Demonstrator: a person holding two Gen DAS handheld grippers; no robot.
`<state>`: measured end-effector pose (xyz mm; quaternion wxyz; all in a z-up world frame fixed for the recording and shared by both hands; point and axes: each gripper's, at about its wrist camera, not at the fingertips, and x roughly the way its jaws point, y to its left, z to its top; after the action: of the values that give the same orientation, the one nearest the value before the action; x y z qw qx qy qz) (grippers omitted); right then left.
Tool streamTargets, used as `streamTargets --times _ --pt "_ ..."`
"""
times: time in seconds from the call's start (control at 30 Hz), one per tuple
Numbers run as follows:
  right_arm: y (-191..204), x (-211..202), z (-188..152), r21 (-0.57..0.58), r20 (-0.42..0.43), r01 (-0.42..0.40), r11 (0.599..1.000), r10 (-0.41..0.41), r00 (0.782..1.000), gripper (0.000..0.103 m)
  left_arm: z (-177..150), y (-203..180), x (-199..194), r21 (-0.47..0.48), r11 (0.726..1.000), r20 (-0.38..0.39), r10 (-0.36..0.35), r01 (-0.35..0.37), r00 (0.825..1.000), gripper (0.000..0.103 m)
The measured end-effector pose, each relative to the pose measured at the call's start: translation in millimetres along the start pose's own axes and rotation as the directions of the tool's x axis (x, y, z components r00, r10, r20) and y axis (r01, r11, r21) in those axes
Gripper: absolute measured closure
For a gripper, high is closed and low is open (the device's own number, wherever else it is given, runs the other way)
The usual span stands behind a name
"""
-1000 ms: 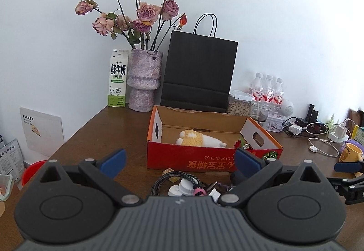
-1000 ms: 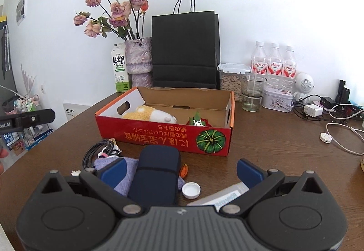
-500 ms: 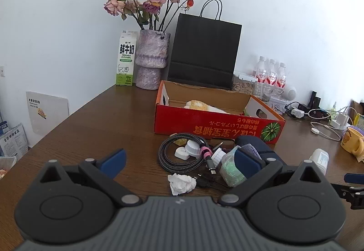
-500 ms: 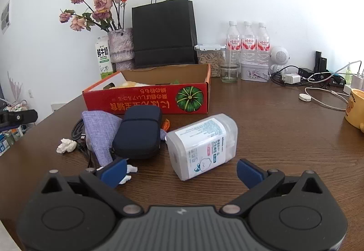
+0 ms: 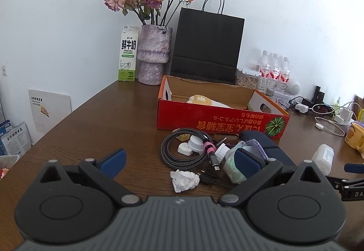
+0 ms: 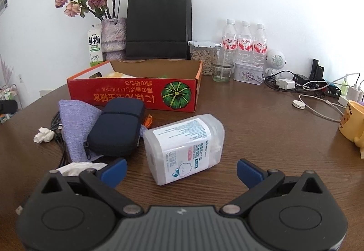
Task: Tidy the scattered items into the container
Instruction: 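Move both grippers back toward the remaining items on the table, then grasp the white plastic container with the right gripper while the left gripper grasps a tissue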
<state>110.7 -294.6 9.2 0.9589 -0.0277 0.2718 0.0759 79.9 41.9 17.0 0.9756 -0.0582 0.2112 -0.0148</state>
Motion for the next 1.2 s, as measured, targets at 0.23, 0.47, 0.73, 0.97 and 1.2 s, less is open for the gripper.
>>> streamTargets --times 0.23,0.47,0.73,0.97,1.2 --pt "-12 33 11 -0.053 -0.031 -0.001 0.999 -0.001 1.0 0.0 -4 -2 7 0.001 1.0 -0.049 0.002 -0.002 0.999 0.0" --pt "-14 49 17 -0.051 -0.04 -0.058 0.997 0.056 0.998 0.0 -8 -18 16 0.031 0.998 -0.093 -0.042 0.045 0.995 0.0" --pt "-10 42 14 -0.031 -0.005 -0.063 0.998 0.063 0.998 0.016 -12 -17 34 0.041 0.999 -0.145 0.005 0.001 0.989 0.0" --pt "-3 42 12 0.012 0.014 0.006 1.0 -0.006 1.0 0.016 -15 -12 56 0.077 0.995 -0.187 0.075 -0.061 0.98 0.0" --pt "2 45 14 0.043 0.014 0.039 0.998 -0.04 0.999 0.016 -17 -13 75 0.108 0.992 -0.217 0.093 -0.07 0.972 0.013"
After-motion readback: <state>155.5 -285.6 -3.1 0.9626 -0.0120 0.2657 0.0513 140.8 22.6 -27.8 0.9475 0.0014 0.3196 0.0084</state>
